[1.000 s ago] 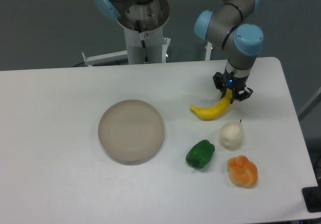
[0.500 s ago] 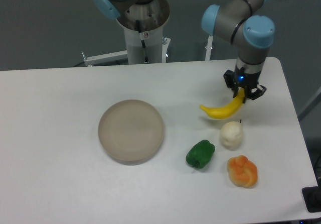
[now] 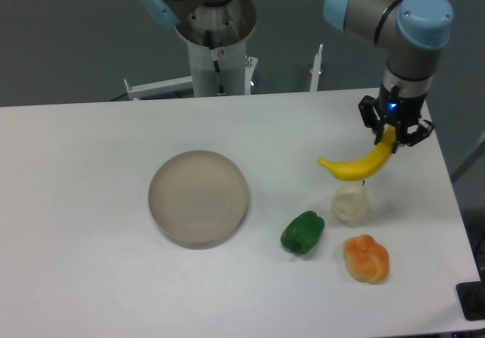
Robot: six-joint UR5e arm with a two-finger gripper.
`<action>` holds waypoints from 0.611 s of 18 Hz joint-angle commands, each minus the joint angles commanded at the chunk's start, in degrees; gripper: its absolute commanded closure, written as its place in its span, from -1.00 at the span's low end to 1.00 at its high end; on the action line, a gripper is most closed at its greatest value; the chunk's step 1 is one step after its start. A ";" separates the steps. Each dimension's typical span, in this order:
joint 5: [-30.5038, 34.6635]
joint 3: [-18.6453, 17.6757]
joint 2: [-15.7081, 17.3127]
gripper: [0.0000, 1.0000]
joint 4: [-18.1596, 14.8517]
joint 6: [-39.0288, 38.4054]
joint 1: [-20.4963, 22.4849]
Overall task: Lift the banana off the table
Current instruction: 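Lift the held banana up off the table, then hold the banana raised above the garlic bulb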
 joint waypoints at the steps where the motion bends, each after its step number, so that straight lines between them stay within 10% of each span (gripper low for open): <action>1: 0.00 0.97 -0.62 0.59 0.09 -0.87 -0.96; 11: 0.70 8.36 -5.98 0.59 0.62 -7.83 -6.95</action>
